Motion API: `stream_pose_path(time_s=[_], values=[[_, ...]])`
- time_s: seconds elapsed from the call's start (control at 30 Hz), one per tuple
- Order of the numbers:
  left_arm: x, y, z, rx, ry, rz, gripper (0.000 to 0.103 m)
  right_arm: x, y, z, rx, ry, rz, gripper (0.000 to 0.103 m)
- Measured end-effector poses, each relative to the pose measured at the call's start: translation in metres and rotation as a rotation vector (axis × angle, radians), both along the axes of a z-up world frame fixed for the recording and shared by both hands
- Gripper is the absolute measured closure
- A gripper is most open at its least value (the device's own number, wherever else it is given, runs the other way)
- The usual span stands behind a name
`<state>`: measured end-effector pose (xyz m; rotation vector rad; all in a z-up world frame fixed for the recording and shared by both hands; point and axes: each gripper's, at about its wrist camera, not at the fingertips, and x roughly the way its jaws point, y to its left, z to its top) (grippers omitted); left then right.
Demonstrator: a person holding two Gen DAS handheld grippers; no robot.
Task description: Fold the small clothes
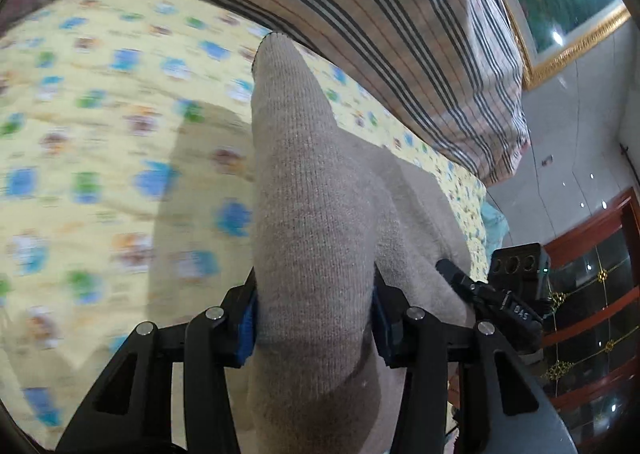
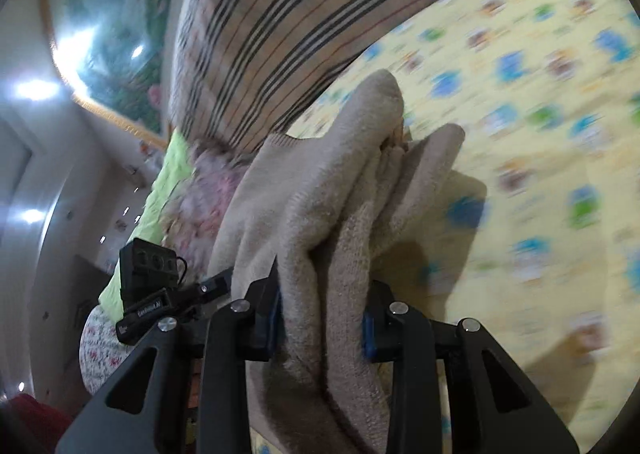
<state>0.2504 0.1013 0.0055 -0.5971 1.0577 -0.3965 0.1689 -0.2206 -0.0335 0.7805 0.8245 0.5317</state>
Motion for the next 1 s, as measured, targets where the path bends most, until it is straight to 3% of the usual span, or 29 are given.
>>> stream_pose_path(time_s=[0.13, 0.27, 0.33, 0.4, 0.47, 0.6, 0.8, 0.9, 1.0], values=[[-0.019, 0.050, -0.007, 0.011, 0.005, 0.027, 0.056, 0.015, 0.049, -0.019, 0.039, 0.019, 0.062, 0.071], [-0.032, 0.089, -0.051, 0.017, 0.078, 0.061, 0.053, 0.027, 0.079, -0.047, 0.005, 0.081, 0.097, 0.071], [-0.038, 0.099, -0.070, -0.053, 0.077, 0.083, 0.043, 0.031, 0.082, -0.065, -0.043, 0.120, 0.080, 0.070], [-0.043, 0.109, -0.081, -0.120, 0.084, 0.108, 0.032, 0.032, 0.076, -0.075, -0.009, 0.134, 0.068, 0.067], [-0.050, 0.113, -0.084, -0.134, 0.084, 0.138, 0.029, 0.032, 0.072, -0.080, 0.025, 0.150, 0.065, 0.066], [-0.069, 0.115, -0.063, -0.042, 0.064, 0.210, 0.030, 0.018, 0.067, -0.064, -0.031, 0.140, 0.037, 0.059], [-0.112, 0.115, -0.006, 0.164, -0.045, 0.286, 0.031, -0.034, 0.058, -0.017, -0.184, 0.006, -0.179, 0.055], [-0.110, 0.105, 0.018, 0.207, -0.115, 0.229, 0.031, -0.041, 0.084, 0.007, -0.227, -0.091, -0.112, 0.057], [-0.085, 0.091, 0.032, 0.204, -0.168, 0.162, 0.031, -0.019, 0.121, 0.015, -0.294, -0.093, -0.012, 0.059]])
